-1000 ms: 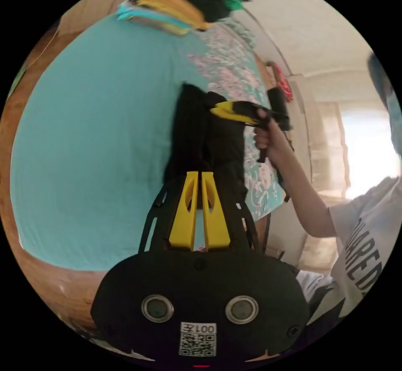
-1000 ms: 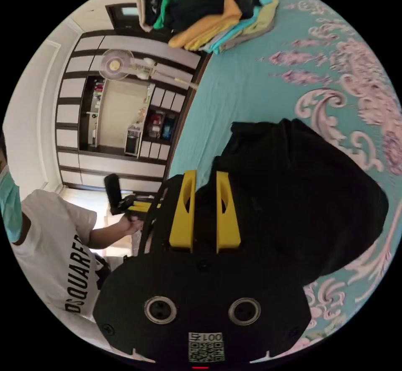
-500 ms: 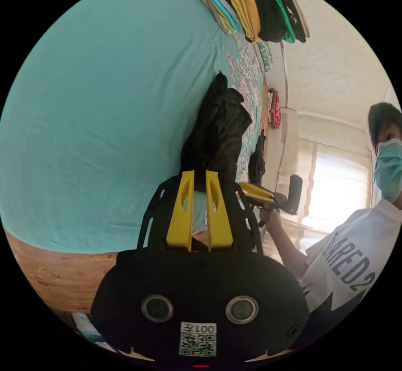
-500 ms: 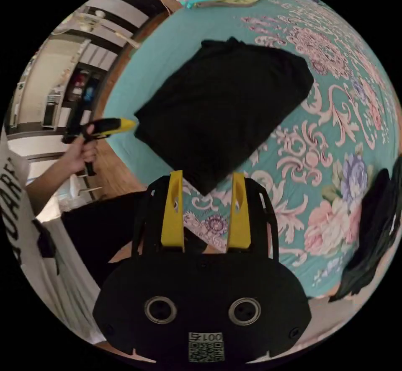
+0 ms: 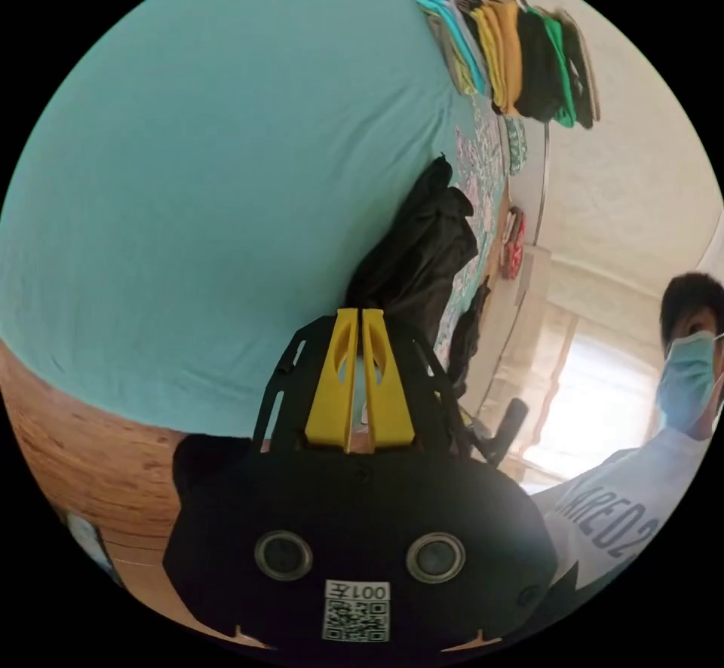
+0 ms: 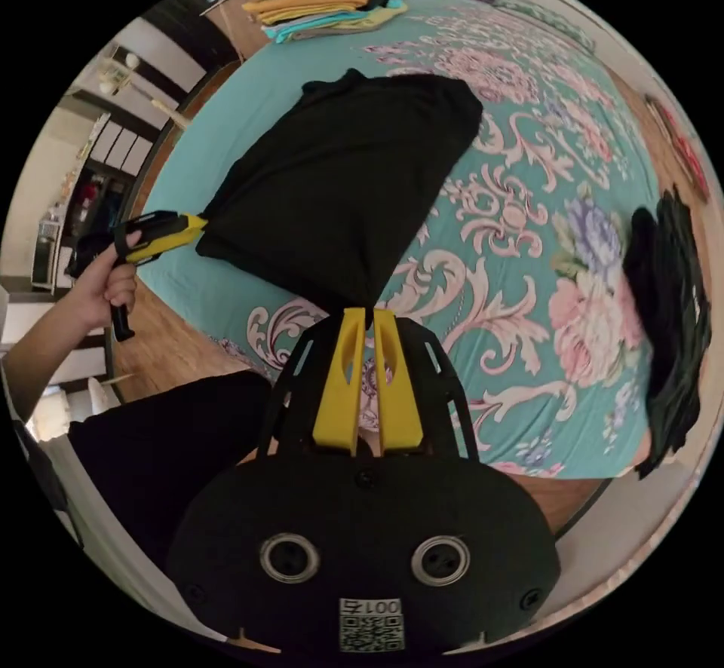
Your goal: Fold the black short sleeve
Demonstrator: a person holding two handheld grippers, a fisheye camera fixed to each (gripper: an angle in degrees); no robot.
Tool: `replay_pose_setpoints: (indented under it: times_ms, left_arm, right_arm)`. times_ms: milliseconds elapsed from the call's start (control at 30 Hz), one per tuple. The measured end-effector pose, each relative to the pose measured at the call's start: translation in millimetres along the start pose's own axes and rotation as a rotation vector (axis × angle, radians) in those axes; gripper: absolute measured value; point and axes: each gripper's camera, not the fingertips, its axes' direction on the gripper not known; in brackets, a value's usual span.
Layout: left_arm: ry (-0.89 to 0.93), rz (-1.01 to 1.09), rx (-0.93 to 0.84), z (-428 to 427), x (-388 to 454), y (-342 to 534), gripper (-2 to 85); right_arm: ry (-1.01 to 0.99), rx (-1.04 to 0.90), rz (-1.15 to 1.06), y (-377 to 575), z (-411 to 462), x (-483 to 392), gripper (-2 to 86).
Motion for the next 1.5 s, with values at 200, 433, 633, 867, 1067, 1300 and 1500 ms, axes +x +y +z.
replay_pose_setpoints:
  times_ms: [200, 433, 633, 867, 1067, 1300, 1500]
  left_arm:
    - [0.161, -0.168, 0.061, -2, -38, 10, -0.9]
    - [0.190, -0.202, 0.019, -1, -41, 11, 0.3]
    - [0.288, -0.256, -0.074, 21, -37, 21, 4.2]
    - [0.424, -0.352, -0.036, 50, -33, 15, 10.9]
    - [0.571, -0.488, 0.066, 51, -39, 20, 16.1]
    - [0.849, -0.598, 0.218, 49, -35, 9, 4.2]
    - [0.653, -0.422, 0.129, 4, 7, -13, -0.7]
  right_arm:
    - [-0.299, 0.071, 0.251, 35, -12, 29, 0.9]
    - [-0.114, 0.043, -0.024, 37, -53, -14, 1.5]
    - [0.056, -0.021, -0.151, 33, -50, -50, 4.5]
    - [0.114, -0.016, -0.162, 36, -65, -50, 4.3]
    - [-0.063, 0.114, -0.179, 41, -147, -31, 2.6]
    - [-0.178, 0.178, -0.261, 41, -209, -15, 1.8]
    - [-0.320, 0.163, -0.021, 65, -234, 54, 1.3]
